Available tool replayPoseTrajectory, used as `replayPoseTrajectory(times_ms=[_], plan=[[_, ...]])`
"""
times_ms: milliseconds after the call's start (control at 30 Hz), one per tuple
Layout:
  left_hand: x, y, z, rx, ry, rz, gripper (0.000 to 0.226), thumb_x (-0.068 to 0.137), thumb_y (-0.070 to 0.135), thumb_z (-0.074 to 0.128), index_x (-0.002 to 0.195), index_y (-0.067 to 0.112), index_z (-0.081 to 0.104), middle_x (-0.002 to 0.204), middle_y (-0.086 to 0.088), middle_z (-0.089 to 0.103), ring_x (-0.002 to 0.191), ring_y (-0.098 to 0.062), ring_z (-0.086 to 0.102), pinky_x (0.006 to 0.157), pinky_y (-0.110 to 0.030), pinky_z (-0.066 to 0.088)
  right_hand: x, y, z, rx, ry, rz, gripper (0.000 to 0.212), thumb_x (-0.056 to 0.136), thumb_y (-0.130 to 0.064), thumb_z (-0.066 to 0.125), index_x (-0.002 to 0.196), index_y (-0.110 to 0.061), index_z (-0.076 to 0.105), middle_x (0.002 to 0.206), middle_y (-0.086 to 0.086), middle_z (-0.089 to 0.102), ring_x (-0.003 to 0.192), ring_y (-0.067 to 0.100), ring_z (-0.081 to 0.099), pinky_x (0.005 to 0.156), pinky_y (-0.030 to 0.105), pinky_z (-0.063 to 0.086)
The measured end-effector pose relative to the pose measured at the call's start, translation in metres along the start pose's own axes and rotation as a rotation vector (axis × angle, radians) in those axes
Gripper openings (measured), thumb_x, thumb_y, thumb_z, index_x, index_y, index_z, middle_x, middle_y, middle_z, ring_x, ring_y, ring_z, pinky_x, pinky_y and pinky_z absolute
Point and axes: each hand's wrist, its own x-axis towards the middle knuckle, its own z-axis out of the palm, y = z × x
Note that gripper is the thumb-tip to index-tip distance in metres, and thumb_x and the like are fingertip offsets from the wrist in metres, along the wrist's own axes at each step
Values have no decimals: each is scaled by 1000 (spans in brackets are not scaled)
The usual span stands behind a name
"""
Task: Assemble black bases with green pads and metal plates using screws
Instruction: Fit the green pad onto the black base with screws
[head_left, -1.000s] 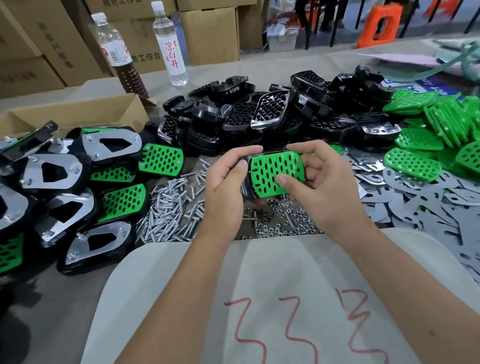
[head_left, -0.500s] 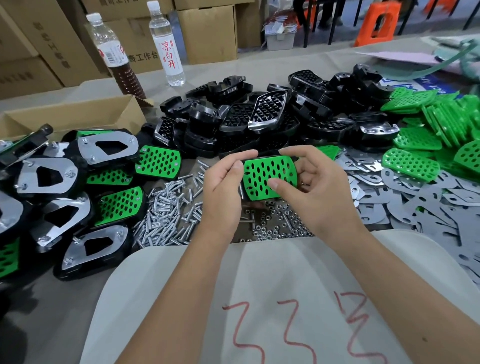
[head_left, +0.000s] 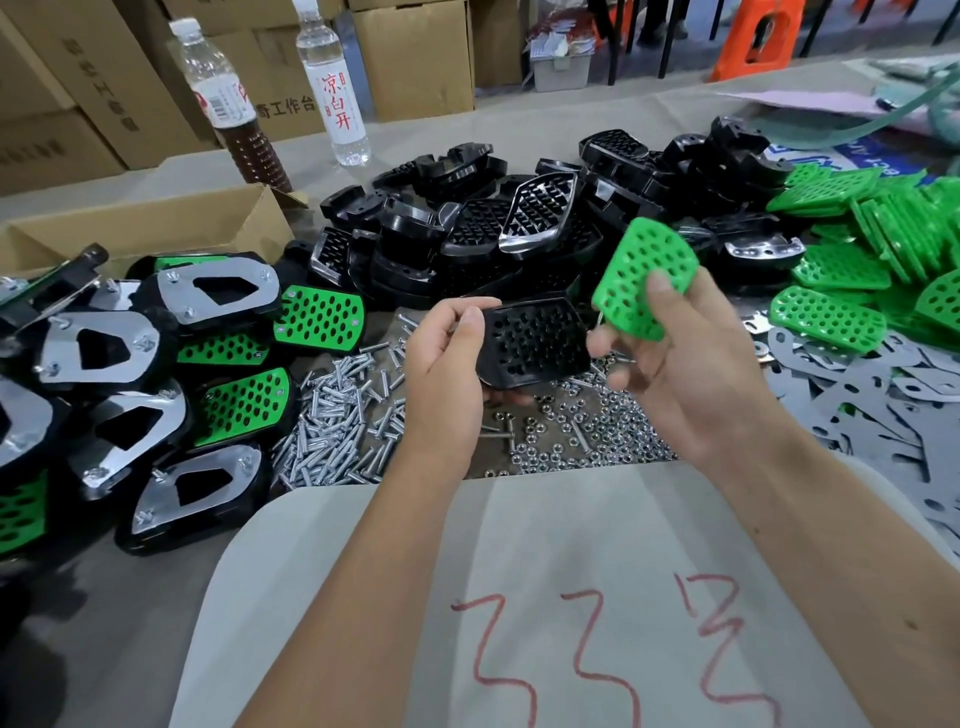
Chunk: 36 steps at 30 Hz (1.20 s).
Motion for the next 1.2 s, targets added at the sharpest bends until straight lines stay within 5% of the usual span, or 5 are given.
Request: replayPoseTrajectory(times_ms=[167, 367, 433, 767, 1200], plan=[[2, 2, 1, -1, -10, -10, 32, 111, 18, 45, 102, 13, 75, 95, -5, 77, 74, -24, 77, 49, -40, 61, 3, 3, -2, -331, -119, -57, 15, 96, -2, 68, 107, -12, 68, 90, 14, 70, 50, 9, 42, 40, 18, 28], [3, -1, 2, 68, -8, 23, 30, 111, 18, 47, 111, 11, 76, 97, -5, 79, 84, -20, 77, 62, -43, 64, 4, 8, -3, -512, 21, -146, 13, 98, -13, 69, 96, -22, 79, 92, 1, 79, 79, 19, 75, 66, 36, 60], [2, -1, 2, 50, -39, 0, 31, 112, 18, 45, 113, 9, 74, 98, -8, 78, 81, -23, 77, 58, -43, 64, 7, 10, -4, -593, 106, -252, 9, 96, -13, 72, 94, -21, 77, 85, -1, 76, 59, 14, 68, 54, 29, 55], [3, -4, 3, 28, -74, -10, 25, 112, 17, 45, 116, 5, 67, 104, -13, 72, 87, -26, 77, 56, -41, 63, 2, 18, 5, -556, 163, -172, 15, 90, -16, 81, 103, -18, 72, 91, 11, 75, 52, 30, 73, 48, 46, 61], [5, -8, 1, 38, -81, -3, 21, 111, 18, 47, 112, 8, 66, 111, -19, 69, 90, -29, 76, 61, -47, 64, -1, 23, 13, -505, 139, -146, 21, 86, -11, 84, 98, -15, 67, 89, 9, 74, 60, 28, 76, 50, 34, 61]])
